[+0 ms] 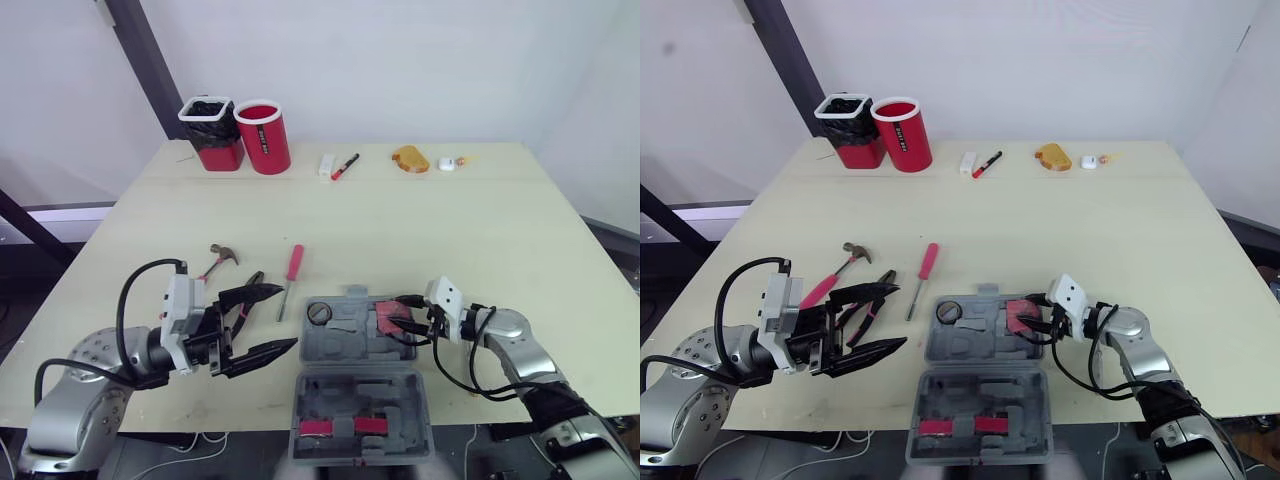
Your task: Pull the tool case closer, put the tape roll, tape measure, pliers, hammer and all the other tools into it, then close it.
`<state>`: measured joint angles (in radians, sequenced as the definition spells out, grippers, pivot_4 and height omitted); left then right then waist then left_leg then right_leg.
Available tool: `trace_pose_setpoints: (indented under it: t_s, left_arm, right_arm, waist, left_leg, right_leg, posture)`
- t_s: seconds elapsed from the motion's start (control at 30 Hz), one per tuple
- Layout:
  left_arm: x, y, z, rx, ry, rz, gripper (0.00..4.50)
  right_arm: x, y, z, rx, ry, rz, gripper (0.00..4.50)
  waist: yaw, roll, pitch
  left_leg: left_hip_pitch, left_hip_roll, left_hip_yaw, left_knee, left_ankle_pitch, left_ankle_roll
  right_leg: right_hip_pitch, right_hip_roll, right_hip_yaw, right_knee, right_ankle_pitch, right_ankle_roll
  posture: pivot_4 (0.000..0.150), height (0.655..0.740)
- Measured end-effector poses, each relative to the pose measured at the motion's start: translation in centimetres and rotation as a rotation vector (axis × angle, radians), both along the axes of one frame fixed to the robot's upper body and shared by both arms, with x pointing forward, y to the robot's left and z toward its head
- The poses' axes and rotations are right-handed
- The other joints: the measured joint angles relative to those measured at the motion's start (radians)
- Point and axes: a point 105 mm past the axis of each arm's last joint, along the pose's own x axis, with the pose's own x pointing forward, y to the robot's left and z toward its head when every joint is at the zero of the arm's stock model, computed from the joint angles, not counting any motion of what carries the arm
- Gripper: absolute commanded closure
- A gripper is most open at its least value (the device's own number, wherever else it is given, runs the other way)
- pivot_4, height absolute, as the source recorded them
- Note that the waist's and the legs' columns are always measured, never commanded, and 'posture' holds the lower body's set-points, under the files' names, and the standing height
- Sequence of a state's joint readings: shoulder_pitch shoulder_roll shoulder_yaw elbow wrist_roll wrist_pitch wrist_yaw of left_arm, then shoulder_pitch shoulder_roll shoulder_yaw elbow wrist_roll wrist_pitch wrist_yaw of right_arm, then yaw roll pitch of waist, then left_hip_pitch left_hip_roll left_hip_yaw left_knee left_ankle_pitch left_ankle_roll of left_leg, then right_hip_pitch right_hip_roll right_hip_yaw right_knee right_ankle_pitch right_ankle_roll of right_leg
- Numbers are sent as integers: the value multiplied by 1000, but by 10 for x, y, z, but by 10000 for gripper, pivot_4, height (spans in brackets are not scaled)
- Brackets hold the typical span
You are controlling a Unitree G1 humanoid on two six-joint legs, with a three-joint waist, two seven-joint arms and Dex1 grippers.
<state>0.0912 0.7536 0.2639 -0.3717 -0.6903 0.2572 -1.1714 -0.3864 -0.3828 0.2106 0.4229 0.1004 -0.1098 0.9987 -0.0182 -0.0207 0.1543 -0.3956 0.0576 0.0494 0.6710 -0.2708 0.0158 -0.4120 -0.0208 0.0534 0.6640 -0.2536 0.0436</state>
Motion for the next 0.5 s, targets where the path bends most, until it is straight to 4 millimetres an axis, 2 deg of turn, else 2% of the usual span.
trace_pose_setpoints:
  t_s: [0.27,0.4,0.5]
  left_arm:
    - [2,0,0,-1,0,3,0]
    - [3,-1,0,-1,2,6,0]
    - [4,-1,-2,-3,16,13,0]
  right_arm:
    - [3,5,-9,-68,35,49,23061]
    - [3,6,-14,-81,75,40,23061]
    - [4,7,-17,-79,86,30,23061]
  waist:
    - [-2,-4,-4]
    - [-2,-6,-6]
    - [-2,-7,-11]
  left_leg:
    - [5,0,0,0,0,0]
    - [17,0,0,-2,0,0]
    - [18,1,0,-2,0,0]
  right_leg:
    - [4,0,0,0,0,0]
    - [15,0,1,-1,-2,-4]
    - [16,0,1,-1,-2,-4]
  posture:
    - [1500,7400]
    - [1500,7400]
    - [1500,7400]
